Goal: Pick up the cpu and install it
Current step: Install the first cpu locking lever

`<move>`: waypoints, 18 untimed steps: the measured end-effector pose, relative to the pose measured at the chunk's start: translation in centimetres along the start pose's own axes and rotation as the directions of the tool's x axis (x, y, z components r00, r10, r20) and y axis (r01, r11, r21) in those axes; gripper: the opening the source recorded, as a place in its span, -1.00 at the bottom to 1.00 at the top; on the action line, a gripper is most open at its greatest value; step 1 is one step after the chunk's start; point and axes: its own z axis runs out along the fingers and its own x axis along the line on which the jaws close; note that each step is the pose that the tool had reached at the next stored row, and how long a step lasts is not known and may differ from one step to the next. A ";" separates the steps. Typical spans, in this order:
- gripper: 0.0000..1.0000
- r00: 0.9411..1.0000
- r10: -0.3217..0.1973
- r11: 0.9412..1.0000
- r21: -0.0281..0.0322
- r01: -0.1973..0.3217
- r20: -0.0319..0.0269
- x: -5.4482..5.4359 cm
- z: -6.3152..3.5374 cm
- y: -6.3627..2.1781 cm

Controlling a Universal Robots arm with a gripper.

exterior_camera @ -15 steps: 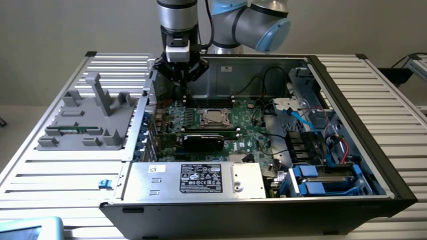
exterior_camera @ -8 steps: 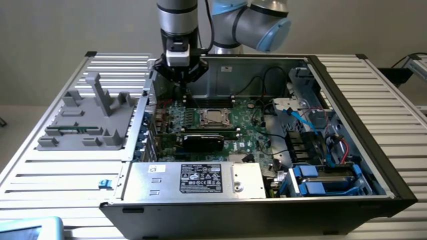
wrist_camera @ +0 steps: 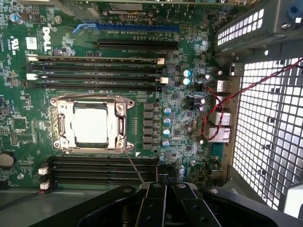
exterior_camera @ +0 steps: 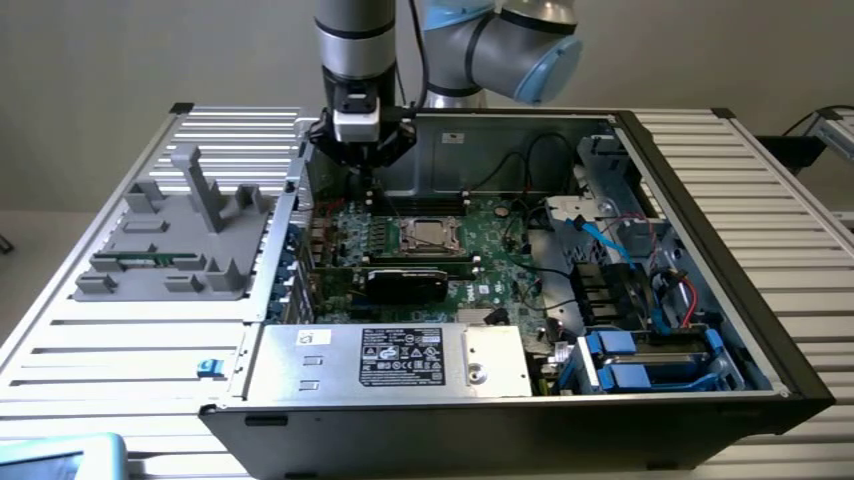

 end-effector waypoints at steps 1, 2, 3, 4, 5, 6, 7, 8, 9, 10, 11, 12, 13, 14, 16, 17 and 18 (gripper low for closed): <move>-0.77 1.000 0.000 1.000 0.004 0.000 0.000 0.0 0.12 0.02; -0.77 1.000 0.000 1.000 0.008 0.000 0.000 0.0 0.24 0.03; -0.77 1.000 0.000 1.000 0.011 0.000 0.000 0.0 0.37 0.05; -0.77 1.000 0.000 1.000 0.015 0.000 0.000 0.0 0.49 0.06; -0.77 1.000 0.000 1.000 0.018 0.000 0.000 0.0 0.60 0.08; -0.77 1.000 0.000 1.000 0.020 0.000 0.000 0.0 0.71 0.09; -0.77 1.000 0.000 1.000 0.024 0.000 0.000 0.0 0.81 0.11; -0.77 1.000 0.000 1.000 0.027 0.000 0.000 0.0 0.86 0.12; -0.77 1.000 0.000 1.000 0.030 0.000 0.000 0.0 0.91 0.12; -0.77 1.000 0.000 1.000 0.032 0.000 0.000 0.1 0.93 0.12; -0.77 1.000 0.001 0.999 0.034 -0.001 0.000 0.1 0.96 0.12; -0.77 1.000 0.002 0.999 0.036 -0.002 0.000 0.2 0.99 0.12; -0.77 1.000 0.002 0.999 0.038 -0.002 0.000 0.4 1.02 0.12; -0.77 1.000 0.003 0.999 0.039 -0.003 -0.001 0.5 1.04 0.12; -0.77 1.000 0.005 0.999 0.040 -0.005 -0.001 0.8 1.07 0.11; -0.77 1.000 0.006 0.999 0.041 -0.006 -0.001 1.0 1.08 0.11; -0.77 1.000 0.007 0.999 0.041 -0.007 -0.001 1.2 1.08 0.11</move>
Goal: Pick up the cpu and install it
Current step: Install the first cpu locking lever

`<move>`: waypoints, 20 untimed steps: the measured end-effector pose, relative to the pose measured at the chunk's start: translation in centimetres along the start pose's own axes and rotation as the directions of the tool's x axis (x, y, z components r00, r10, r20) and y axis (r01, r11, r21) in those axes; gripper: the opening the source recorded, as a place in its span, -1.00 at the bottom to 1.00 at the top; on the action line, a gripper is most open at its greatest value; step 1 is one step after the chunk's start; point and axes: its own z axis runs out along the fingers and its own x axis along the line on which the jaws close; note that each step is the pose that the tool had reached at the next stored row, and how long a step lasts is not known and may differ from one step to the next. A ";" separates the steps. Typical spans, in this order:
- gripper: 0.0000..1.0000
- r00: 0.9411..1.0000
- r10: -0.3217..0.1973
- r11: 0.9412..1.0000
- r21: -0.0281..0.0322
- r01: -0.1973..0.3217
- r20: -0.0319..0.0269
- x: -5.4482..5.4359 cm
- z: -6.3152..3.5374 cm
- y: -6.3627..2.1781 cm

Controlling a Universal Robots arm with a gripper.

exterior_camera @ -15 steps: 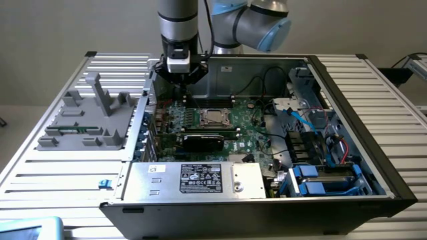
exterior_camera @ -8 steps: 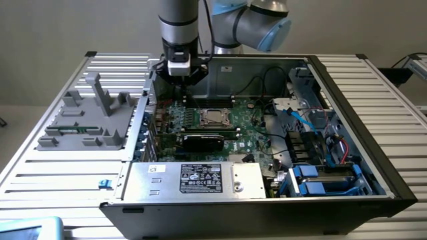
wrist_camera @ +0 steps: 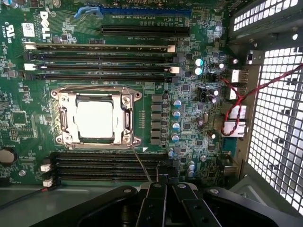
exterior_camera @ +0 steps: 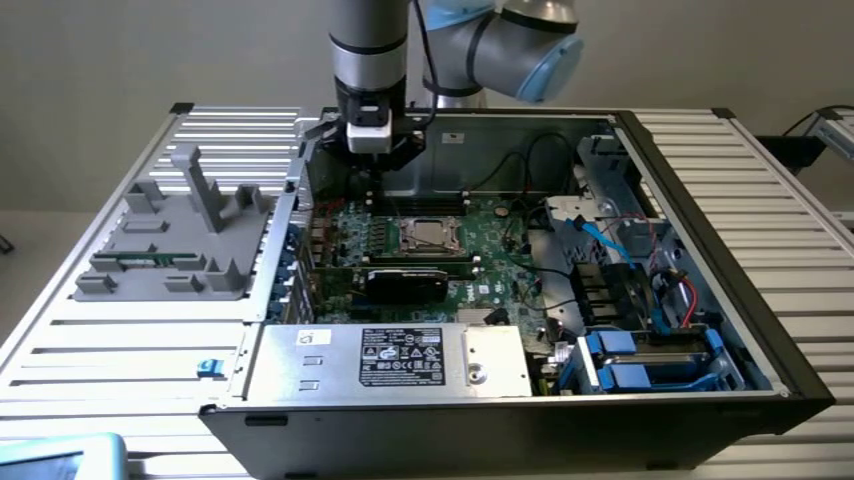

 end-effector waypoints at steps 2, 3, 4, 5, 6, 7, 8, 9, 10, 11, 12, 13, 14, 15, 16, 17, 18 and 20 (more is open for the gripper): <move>-0.77 1.000 0.001 1.000 0.000 -0.001 0.000 0.5 0.00 -0.01; -0.77 1.000 0.001 1.000 0.000 -0.001 0.000 0.7 -0.01 -0.01; -0.77 1.000 0.001 1.000 0.000 -0.001 0.000 0.9 -0.01 -0.01; -0.77 1.000 0.001 1.000 0.000 -0.001 0.000 1.2 -0.02 -0.01; -0.77 1.000 0.001 1.000 0.001 -0.001 0.000 1.4 -0.03 -0.01; -0.77 1.000 0.001 1.000 0.001 -0.001 0.000 1.7 -0.03 -0.01; -0.77 1.000 0.002 1.000 0.001 -0.002 0.000 2.0 -0.04 -0.01; -0.77 1.000 0.002 1.000 0.001 -0.002 0.000 2.2 -0.04 -0.01; -0.77 1.000 0.002 1.000 0.001 -0.002 0.000 2.5 -0.05 -0.02; -0.77 1.000 0.002 1.000 0.001 -0.002 0.000 2.7 -0.05 -0.02; -0.77 1.000 0.002 1.000 0.001 -0.002 0.000 2.9 -0.06 -0.02; -0.77 1.000 0.002 1.000 0.001 -0.002 0.000 3.0 -0.06 -0.02; -0.77 1.000 0.003 1.000 0.001 -0.003 0.000 3.0 -0.06 -0.02; -0.77 1.000 0.003 1.000 0.001 -0.003 0.000 3.0 -0.05 -0.02; -0.77 1.000 0.003 1.000 0.001 -0.003 0.000 3.0 -0.05 -0.02; -0.77 1.000 0.003 1.000 0.001 -0.003 -0.001 3.0 -0.05 -0.02; -0.77 1.000 0.003 1.000 0.001 -0.003 -0.001 3.0 -0.05 -0.02; -0.77 1.000 0.003 1.000 0.001 -0.003 -0.001 3.0 -0.05 -0.02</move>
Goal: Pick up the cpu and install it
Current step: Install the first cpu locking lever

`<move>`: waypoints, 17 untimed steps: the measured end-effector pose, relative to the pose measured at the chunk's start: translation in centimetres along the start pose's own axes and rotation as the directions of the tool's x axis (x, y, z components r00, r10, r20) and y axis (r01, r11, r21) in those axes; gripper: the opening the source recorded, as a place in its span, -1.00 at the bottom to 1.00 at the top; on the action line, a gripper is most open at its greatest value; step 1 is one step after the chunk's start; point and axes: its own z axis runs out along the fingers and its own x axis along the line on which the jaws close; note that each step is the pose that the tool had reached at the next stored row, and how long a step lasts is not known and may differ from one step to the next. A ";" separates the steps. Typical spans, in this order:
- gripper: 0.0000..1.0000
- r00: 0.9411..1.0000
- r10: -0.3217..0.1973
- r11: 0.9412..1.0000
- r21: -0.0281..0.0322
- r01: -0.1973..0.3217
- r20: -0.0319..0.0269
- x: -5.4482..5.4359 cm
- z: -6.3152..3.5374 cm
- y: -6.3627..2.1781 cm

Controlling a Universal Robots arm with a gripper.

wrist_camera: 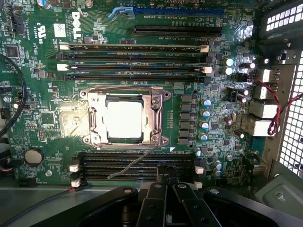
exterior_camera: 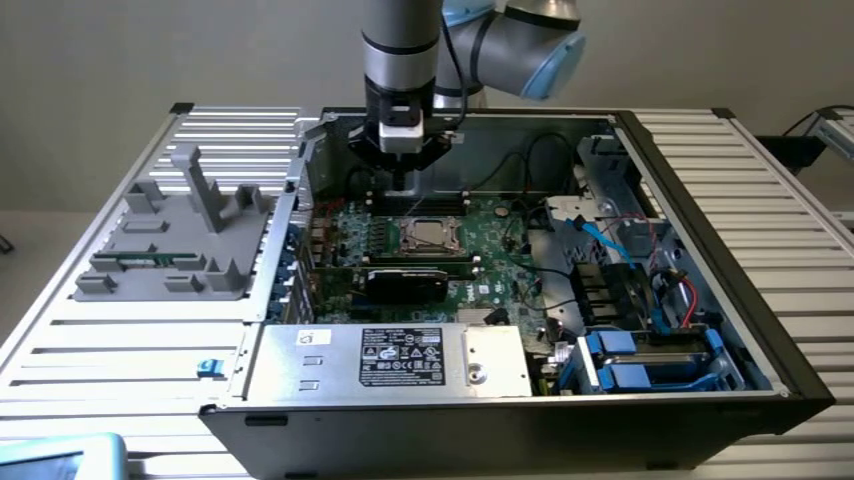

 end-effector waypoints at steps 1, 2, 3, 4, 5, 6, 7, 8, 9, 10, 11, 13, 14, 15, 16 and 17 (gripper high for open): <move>-0.77 1.000 0.000 1.000 0.000 0.000 0.000 0.0 0.00 0.00; -0.77 1.000 0.001 1.000 0.000 -0.001 -0.001 0.0 0.00 0.00; -0.77 1.000 0.004 1.000 0.000 -0.004 -0.003 0.0 0.02 0.00; -0.77 1.000 0.008 1.000 0.001 -0.008 -0.007 0.0 0.03 0.00; -0.77 1.000 0.011 1.000 0.001 -0.011 -0.010 0.0 0.04 0.01; -0.77 1.000 0.014 1.000 0.002 -0.014 -0.015 0.0 0.07 0.01; -0.77 1.000 0.016 1.000 0.004 -0.016 -0.020 0.0 0.11 0.02; -0.77 1.000 0.019 1.000 0.004 -0.019 -0.023 0.0 0.16 0.02; -0.77 0.999 0.020 1.000 0.004 -0.020 -0.025 -0.1 0.21 0.03; -0.77 0.999 0.022 1.000 0.004 -0.022 -0.027 -0.2 0.25 0.04; -0.77 0.999 0.024 1.000 0.004 -0.024 -0.029 -0.3 0.30 0.06; -0.77 0.999 0.027 1.000 0.004 -0.027 -0.031 -0.4 0.41 0.07; -0.77 0.999 0.029 1.000 0.005 -0.029 -0.033 -0.5 0.46 0.08; -0.77 0.999 0.029 1.000 0.005 -0.029 -0.033 -0.5 0.47 0.08; -0.77 0.999 0.029 1.000 0.005 -0.029 -0.033 -0.5 0.47 0.08; -0.77 0.999 0.029 1.000 0.005 -0.029 -0.033 -0.5 0.47 0.08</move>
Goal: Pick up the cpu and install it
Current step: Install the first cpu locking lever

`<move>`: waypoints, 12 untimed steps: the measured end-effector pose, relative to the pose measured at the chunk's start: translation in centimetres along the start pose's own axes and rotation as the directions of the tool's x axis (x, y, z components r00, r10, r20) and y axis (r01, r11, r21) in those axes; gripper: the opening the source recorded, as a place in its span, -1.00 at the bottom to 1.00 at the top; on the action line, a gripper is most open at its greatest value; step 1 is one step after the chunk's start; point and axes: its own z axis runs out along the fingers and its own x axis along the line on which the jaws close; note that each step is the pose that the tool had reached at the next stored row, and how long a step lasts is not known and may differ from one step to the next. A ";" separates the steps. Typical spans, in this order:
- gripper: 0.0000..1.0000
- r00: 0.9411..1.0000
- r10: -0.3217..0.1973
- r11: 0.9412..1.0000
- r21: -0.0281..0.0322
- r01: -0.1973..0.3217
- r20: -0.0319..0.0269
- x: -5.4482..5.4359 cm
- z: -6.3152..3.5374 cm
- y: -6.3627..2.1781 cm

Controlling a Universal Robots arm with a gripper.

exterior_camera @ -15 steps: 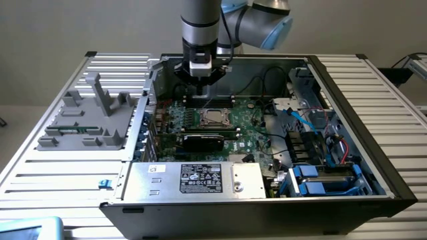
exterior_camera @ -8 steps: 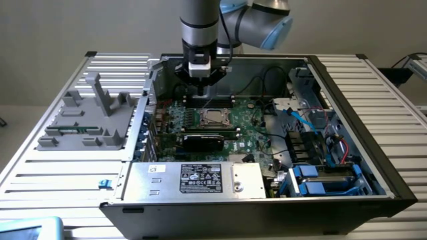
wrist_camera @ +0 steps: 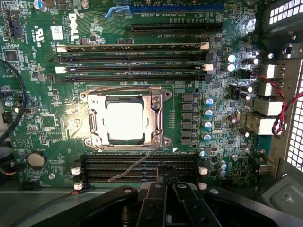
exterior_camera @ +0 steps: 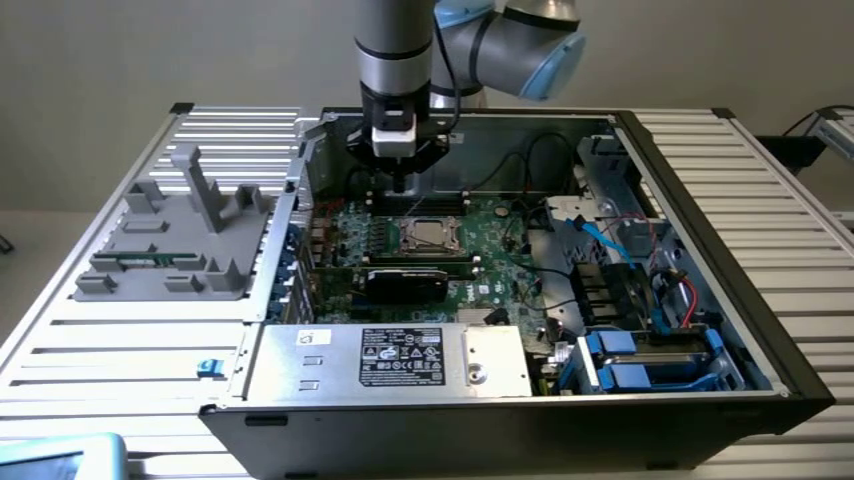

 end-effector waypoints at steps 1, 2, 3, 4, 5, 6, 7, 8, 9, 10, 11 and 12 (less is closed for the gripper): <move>-0.77 1.000 0.000 1.000 0.000 0.000 0.000 0.0 0.00 0.00; -0.77 1.000 0.000 1.000 0.000 0.000 0.000 0.0 0.00 0.00; -0.77 1.000 0.002 1.000 0.000 -0.002 -0.002 0.0 0.02 0.00; -0.77 1.000 0.008 1.000 0.001 -0.008 -0.005 0.0 0.04 0.00; -0.77 1.000 0.014 1.000 0.003 -0.014 -0.009 0.0 0.05 0.01; -0.77 1.000 0.021 1.000 0.005 -0.020 -0.014 0.0 0.08 0.01; -0.77 0.999 0.028 1.000 0.007 -0.028 -0.018 0.0 0.09 0.02; -0.77 0.999 0.035 0.999 0.010 -0.035 -0.021 0.0 0.11 0.02; -0.77 0.999 0.042 0.999 0.014 -0.042 -0.025 0.0 0.13 0.02; -0.77 0.998 0.050 0.999 0.016 -0.049 -0.029 0.0 0.16 0.03; -0.77 0.998 0.056 0.998 0.018 -0.056 -0.031 0.0 0.23 0.04; -0.77 0.997 0.066 0.998 0.020 -0.065 -0.033 0.0 0.31 0.05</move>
